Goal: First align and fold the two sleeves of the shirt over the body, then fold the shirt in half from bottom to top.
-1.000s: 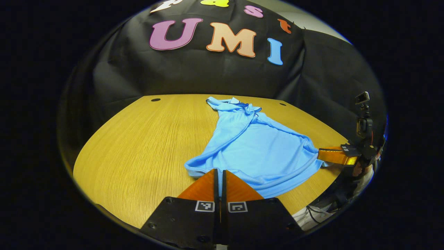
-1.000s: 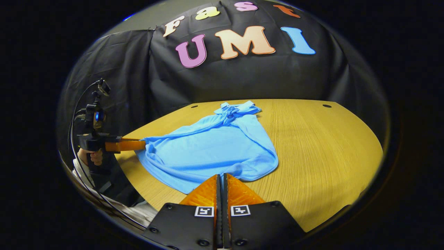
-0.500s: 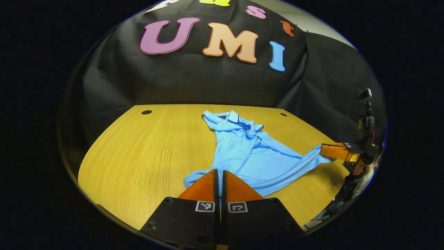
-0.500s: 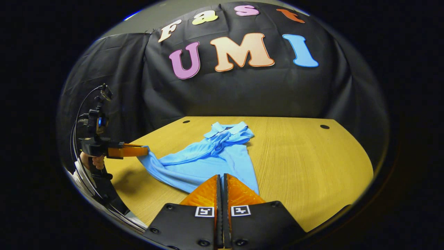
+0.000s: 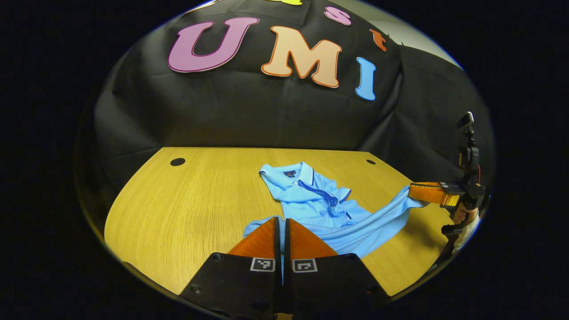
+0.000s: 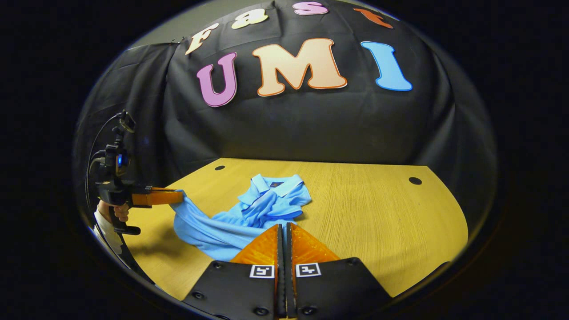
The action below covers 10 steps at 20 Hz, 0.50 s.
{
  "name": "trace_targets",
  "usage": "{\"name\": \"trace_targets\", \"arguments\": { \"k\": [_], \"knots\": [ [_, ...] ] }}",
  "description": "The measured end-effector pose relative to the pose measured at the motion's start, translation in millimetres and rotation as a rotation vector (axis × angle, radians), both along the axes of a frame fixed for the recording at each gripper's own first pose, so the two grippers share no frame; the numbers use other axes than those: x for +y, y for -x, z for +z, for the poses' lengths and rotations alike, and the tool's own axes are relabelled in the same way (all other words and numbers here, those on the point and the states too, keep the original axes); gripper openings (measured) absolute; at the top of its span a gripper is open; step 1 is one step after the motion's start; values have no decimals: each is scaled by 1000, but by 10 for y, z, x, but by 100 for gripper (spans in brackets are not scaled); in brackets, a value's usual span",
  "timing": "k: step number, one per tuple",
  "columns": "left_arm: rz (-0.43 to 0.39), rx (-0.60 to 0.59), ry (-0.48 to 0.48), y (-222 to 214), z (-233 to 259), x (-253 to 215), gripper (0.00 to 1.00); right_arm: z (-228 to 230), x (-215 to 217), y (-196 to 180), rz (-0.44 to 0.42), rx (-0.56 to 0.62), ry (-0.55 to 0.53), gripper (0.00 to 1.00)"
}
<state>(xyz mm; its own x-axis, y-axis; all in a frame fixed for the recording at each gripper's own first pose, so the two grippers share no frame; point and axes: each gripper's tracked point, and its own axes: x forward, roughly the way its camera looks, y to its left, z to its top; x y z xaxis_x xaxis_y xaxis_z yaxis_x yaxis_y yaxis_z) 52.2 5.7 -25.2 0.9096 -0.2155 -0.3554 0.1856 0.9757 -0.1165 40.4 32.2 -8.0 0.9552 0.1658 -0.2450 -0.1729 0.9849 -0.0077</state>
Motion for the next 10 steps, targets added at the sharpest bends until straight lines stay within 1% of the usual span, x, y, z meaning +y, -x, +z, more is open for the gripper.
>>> {"name": "trace_targets", "arguments": {
  "k": [3,6,10],
  "knots": [
    [10,-5,-11,-303,59,54,0,70,-93,-361,-13,9,-21,3],
    [47,-20,-7,-628,72,88,0,80,-209,-695,-38,28,-58,3],
    [42,-19,-14,-959,-39,33,0,55,-387,-1077,-83,48,-126,3]
  ]
}}
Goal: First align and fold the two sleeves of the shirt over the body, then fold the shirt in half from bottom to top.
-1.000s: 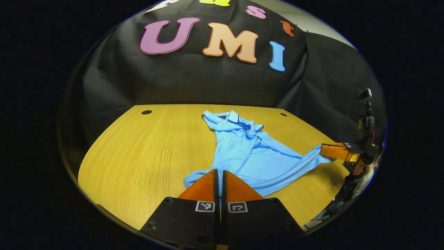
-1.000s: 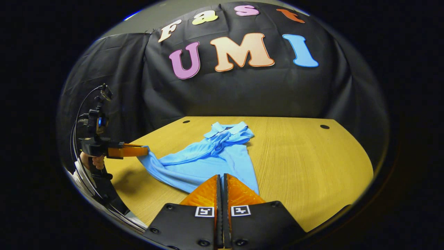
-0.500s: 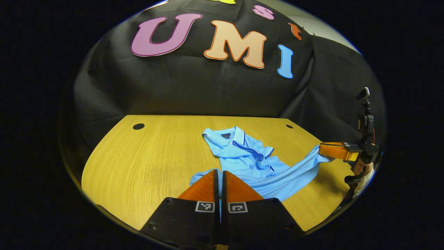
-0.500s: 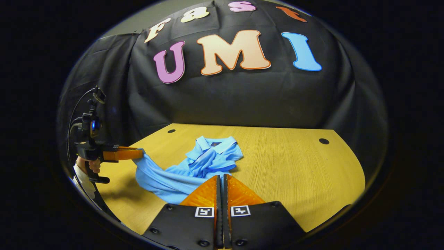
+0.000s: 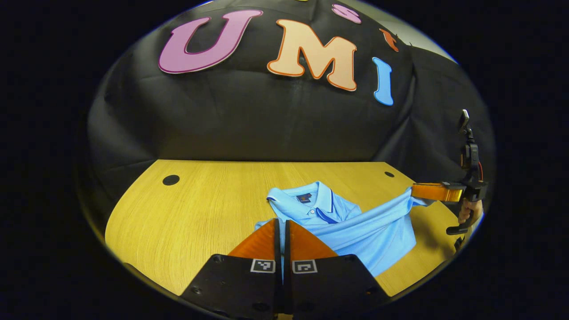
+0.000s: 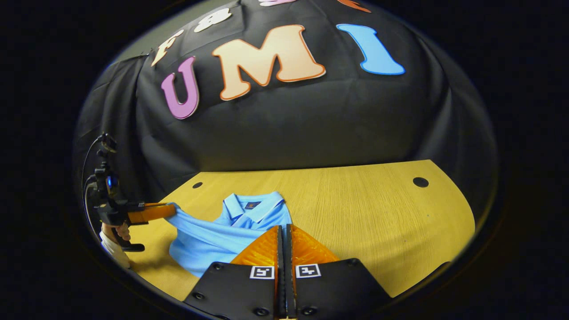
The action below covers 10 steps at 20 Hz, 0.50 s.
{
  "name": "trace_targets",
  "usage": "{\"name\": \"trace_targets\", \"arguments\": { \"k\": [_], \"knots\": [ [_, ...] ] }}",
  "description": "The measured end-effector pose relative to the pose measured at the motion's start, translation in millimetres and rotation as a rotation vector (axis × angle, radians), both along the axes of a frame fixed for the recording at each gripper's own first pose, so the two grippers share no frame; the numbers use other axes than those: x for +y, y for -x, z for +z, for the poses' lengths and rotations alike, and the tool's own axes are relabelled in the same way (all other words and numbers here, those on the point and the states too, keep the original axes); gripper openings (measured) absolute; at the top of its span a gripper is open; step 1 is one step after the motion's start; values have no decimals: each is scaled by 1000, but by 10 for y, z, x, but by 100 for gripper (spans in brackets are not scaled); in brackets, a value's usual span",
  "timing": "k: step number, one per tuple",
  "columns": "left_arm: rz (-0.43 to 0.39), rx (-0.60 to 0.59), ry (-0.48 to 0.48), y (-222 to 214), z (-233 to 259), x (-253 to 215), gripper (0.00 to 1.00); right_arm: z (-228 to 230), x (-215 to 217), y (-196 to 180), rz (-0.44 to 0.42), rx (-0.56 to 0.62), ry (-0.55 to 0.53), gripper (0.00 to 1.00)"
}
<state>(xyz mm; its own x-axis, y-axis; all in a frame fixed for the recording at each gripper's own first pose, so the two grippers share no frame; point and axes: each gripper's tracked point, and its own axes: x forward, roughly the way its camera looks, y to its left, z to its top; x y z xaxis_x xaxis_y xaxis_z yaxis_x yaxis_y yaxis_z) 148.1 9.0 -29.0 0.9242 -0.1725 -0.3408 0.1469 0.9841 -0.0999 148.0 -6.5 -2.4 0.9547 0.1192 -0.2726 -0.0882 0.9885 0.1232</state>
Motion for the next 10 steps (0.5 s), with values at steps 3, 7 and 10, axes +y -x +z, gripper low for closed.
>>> {"name": "trace_targets", "arguments": {
  "k": [3,7,10],
  "knots": [
    [39,-6,34,-264,-36,57,0,-91,-117,-202,-29,20,-33,3],
    [65,-2,46,-520,-128,102,0,-218,-192,-409,-57,30,-50,3],
    [62,9,24,-614,-209,79,0,-314,-228,-482,-73,32,-24,3]
  ]
}}
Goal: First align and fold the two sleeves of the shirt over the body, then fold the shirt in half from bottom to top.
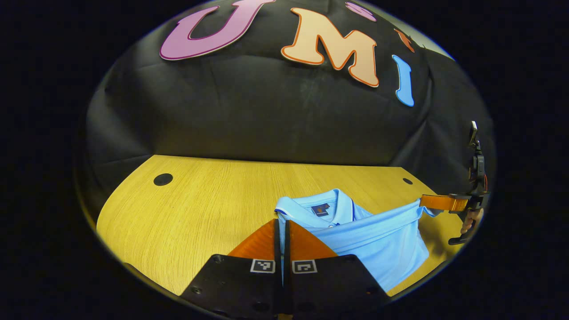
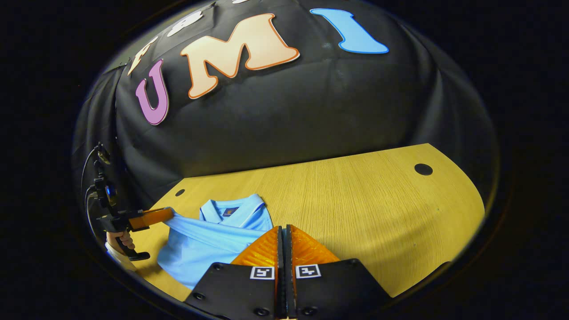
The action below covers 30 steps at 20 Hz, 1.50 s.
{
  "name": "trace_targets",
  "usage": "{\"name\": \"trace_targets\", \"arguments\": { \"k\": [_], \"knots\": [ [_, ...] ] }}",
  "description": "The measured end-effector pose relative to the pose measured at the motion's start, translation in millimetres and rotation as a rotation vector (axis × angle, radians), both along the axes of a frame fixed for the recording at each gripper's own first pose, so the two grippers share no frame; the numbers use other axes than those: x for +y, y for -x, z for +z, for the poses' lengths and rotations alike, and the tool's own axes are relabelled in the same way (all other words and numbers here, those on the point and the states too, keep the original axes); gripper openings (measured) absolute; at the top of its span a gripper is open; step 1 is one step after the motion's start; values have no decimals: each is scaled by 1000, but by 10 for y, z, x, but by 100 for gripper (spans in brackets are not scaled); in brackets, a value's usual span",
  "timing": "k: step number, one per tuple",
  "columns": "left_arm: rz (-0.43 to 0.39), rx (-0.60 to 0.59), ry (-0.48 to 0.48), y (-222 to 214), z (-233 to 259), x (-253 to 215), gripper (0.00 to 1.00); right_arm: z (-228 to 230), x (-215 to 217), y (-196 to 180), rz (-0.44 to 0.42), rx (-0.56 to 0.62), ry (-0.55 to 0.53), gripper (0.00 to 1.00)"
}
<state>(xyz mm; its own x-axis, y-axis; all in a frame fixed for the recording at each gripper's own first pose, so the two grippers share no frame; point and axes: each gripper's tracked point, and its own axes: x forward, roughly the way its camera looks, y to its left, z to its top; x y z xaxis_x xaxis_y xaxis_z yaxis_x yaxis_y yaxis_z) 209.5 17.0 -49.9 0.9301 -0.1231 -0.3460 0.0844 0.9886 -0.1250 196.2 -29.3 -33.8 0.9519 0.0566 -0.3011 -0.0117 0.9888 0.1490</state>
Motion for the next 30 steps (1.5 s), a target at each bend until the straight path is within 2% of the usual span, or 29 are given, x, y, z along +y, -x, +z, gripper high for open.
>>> {"name": "trace_targets", "arguments": {
  "k": [4,6,8,9,11,12,13,14,15,16,21,26,30],
  "knots": [
    [12,33,-23,-46,-153,25,0,17,14,-4,5,-22,17,3],
    [41,30,-39,-60,-150,95,0,68,-18,-45,-7,-51,52,10],
    [78,36,-91,-54,-175,214,3,167,-33,-13,-11,-76,80,12],
    [87,53,-123,-13,-186,272,5,193,22,27,9,-78,68,10],
    [86,50,-130,25,-128,278,21,174,74,83,31,-71,69,63],
    [85,48,-131,67,-111,283,42,180,77,90,29,-79,86,90],
    [77,39,-141,115,-64,285,62,190,79,116,26,-87,107,92],
    [75,25,-161,157,-27,302,83,199,111,153,32,-91,122,85],
    [78,7,-182,208,34,331,85,214,156,205,43,-97,132,96],
    [81,-15,-195,257,106,333,84,248,204,264,52,-104,141,99],
    [108,-105,-180,644,452,283,84,449,422,613,86,-172,197,98],
    [107,-158,-99,1153,644,123,84,668,751,1069,149,-250,192,98],
    [123,-194,-91,1521,704,121,84,639,867,1370,166,-281,257,98]
  ]
}}
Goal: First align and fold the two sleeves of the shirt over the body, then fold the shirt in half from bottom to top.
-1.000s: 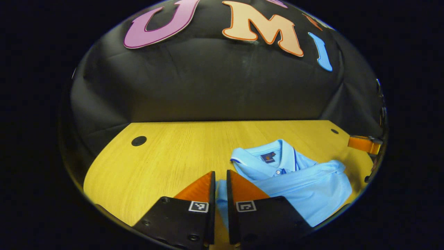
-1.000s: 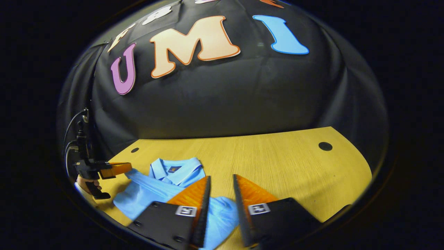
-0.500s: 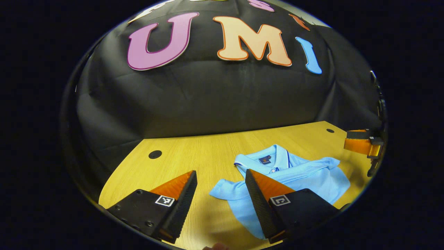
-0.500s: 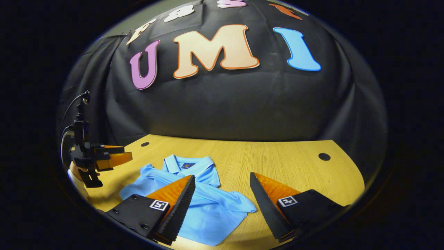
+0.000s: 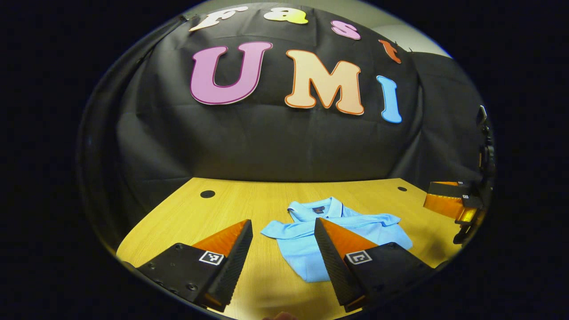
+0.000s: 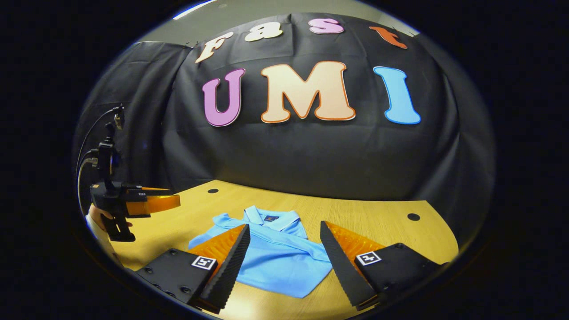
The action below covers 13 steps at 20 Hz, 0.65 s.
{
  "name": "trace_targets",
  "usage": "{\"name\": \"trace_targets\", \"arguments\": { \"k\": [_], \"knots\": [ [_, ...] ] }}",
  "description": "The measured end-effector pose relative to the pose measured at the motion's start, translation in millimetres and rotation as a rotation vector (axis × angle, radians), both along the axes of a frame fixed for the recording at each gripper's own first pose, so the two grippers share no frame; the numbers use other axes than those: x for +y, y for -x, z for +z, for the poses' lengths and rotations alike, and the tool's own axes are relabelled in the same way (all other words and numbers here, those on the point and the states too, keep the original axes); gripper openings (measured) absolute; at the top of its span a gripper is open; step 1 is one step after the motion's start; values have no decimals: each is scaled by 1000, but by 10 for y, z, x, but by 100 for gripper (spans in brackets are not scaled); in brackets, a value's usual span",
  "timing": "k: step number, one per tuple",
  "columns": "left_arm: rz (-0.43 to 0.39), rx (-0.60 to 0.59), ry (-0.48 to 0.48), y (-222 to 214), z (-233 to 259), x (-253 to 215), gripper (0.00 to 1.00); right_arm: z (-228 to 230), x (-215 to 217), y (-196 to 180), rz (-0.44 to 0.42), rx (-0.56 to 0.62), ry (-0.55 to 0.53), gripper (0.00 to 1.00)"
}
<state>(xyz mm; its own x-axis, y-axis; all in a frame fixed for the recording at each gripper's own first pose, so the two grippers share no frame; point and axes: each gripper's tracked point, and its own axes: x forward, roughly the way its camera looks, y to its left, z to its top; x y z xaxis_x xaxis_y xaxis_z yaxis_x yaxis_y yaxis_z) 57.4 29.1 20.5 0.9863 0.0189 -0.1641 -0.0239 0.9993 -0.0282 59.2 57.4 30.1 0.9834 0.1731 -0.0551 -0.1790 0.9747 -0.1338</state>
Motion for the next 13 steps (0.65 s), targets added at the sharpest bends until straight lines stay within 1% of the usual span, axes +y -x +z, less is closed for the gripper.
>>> {"name": "trace_targets", "arguments": {
  "k": [5,10,13],
  "knots": [
    [21,-21,-9,269,33,53,84,-63,42,179,2,-12,8,99],
    [5,-39,0,316,92,-17,84,-43,-33,215,-19,-26,-8,99],
    [-4,-40,-13,316,111,-61,84,-84,-49,238,-19,-13,-14,100]
  ]
}}
